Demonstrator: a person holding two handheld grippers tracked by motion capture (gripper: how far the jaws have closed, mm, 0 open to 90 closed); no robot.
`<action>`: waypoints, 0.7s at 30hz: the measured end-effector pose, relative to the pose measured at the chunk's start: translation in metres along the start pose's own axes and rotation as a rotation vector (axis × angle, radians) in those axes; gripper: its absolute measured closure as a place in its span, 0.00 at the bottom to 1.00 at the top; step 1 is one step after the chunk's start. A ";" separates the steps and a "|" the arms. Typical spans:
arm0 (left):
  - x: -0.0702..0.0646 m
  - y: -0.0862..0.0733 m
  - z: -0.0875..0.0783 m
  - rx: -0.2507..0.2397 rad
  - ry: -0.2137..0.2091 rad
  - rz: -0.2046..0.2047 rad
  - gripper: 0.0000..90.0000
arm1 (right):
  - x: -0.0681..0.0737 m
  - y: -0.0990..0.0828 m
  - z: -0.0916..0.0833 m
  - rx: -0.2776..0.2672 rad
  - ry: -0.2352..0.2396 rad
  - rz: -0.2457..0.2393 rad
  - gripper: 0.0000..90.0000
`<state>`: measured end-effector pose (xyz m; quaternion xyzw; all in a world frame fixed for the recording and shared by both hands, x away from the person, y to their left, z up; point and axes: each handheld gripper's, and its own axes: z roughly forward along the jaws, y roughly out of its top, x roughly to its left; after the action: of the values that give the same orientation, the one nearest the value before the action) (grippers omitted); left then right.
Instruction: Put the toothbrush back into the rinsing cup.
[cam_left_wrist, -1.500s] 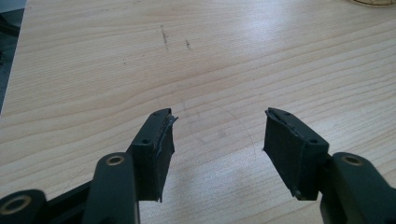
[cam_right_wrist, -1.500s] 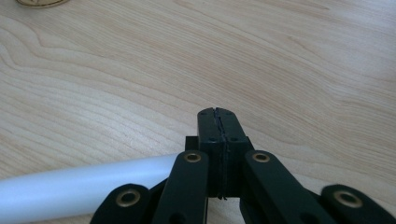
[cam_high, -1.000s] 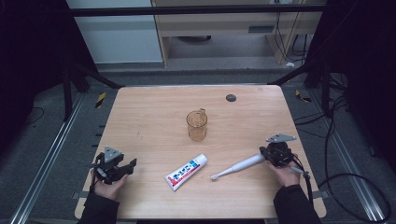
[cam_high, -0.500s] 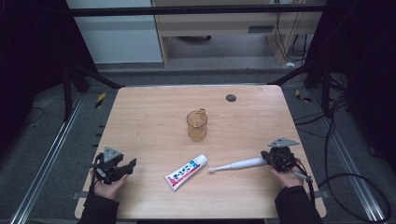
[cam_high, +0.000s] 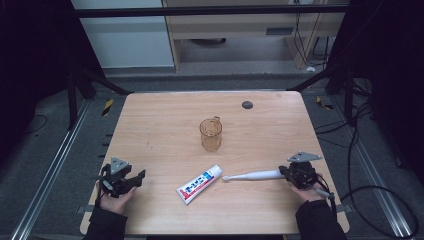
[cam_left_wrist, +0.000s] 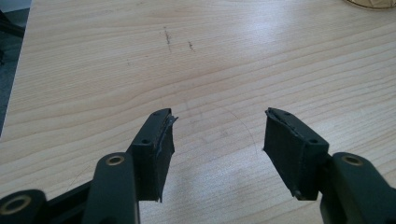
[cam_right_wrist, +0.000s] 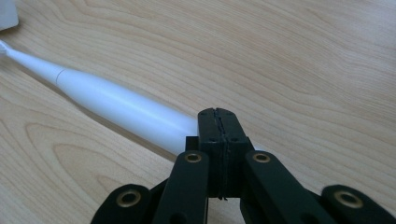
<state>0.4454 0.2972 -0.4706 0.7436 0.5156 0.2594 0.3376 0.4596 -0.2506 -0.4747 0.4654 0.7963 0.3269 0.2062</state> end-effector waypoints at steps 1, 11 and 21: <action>0.000 0.000 0.000 0.000 0.000 0.000 0.46 | 0.000 0.000 0.000 0.003 0.000 -0.002 1.00; 0.000 0.000 0.001 0.004 -0.001 0.002 0.46 | 0.000 -0.002 -0.002 -0.011 -0.011 0.003 1.00; 0.000 0.000 0.002 0.006 0.000 0.004 0.46 | -0.010 0.002 0.007 -0.009 -0.043 0.042 1.00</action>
<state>0.4465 0.2964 -0.4716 0.7455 0.5150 0.2583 0.3351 0.4701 -0.2559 -0.4783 0.4880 0.7803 0.3245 0.2185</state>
